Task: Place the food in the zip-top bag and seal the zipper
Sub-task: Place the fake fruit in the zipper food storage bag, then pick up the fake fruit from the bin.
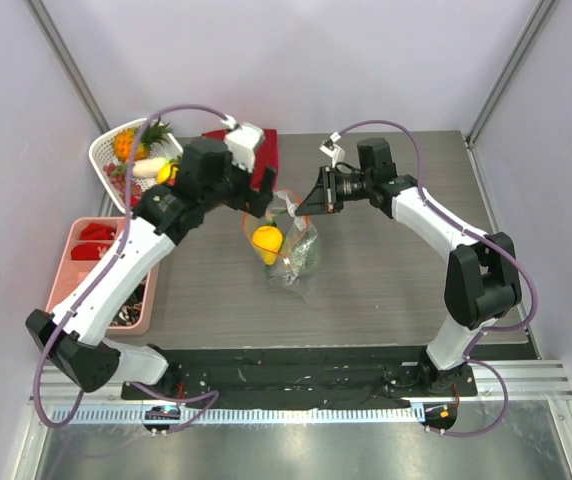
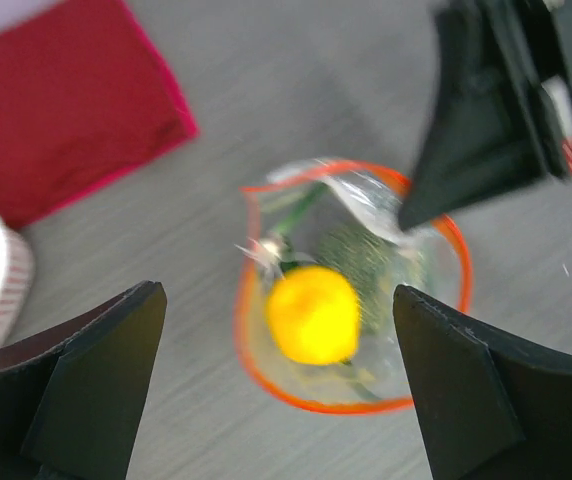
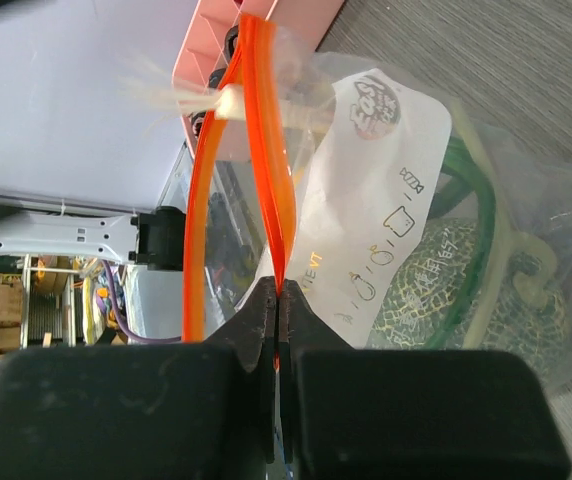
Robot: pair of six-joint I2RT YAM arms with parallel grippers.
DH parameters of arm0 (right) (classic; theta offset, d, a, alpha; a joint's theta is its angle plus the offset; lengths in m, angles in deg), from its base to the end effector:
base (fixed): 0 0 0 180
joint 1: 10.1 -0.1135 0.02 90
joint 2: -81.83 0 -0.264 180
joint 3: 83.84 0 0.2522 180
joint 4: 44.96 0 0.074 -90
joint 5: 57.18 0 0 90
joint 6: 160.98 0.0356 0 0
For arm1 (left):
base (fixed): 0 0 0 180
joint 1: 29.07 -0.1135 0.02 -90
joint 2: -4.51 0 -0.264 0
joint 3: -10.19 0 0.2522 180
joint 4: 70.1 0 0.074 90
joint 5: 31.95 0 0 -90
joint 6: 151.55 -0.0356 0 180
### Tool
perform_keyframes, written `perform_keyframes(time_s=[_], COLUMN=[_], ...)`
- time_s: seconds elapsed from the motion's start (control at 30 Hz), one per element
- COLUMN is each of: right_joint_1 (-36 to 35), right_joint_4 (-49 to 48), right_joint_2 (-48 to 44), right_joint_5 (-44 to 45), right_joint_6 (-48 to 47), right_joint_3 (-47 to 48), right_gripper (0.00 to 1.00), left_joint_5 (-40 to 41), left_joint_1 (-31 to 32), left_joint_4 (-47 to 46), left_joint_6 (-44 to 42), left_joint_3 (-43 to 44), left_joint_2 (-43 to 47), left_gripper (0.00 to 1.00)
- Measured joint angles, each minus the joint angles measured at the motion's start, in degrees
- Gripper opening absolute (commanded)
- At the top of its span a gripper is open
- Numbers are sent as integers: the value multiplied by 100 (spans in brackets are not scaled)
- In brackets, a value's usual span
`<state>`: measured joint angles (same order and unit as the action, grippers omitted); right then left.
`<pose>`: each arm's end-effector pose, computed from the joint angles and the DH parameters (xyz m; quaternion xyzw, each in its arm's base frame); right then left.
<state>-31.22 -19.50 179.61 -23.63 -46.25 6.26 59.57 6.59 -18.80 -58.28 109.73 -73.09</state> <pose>0.3476 0.1661 0.2902 -0.2006 0.7815 0.5464 0.2243 0.2384 -0.1699 0.4118 0.2343 0.8308 -0.1574 0.4797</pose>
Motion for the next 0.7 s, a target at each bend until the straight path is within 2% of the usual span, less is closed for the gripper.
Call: perform_keyframes(time_s=[0.13, 0.23, 0.33, 0.43, 0.57, 0.7], right_joint_1=[0, 0, 0, 0, 0, 0], right_joint_4=[20, 31, 39, 37, 48, 50], right_joint_2=[0, 0, 0, 0, 0, 0], right_joint_5=[-13, -24, -26, -28, -28, -31], right_joint_6=[-2, -2, -4, -20, -44, -44], right_joint_3=[33, 61, 76, 94, 94, 94], right_gripper=[1, 1, 1, 1, 1, 1], left_joint_5=[-7, -33, -109, -160, -173, -175], left_joint_1=[-850, -1792, -2747, -3425, -4009, -4203], left_joint_4=[-66, -153, -302, -374, -319, -315], left_joint_6=[-24, 72, 214, 369, 673, 935], left_joint_3=[487, 748, 999, 1196, 1394, 1429], left_joint_2=[-55, -302, -953, -1755, -2798, -3458], left_gripper=[100, 100, 98, 96, 94, 94])
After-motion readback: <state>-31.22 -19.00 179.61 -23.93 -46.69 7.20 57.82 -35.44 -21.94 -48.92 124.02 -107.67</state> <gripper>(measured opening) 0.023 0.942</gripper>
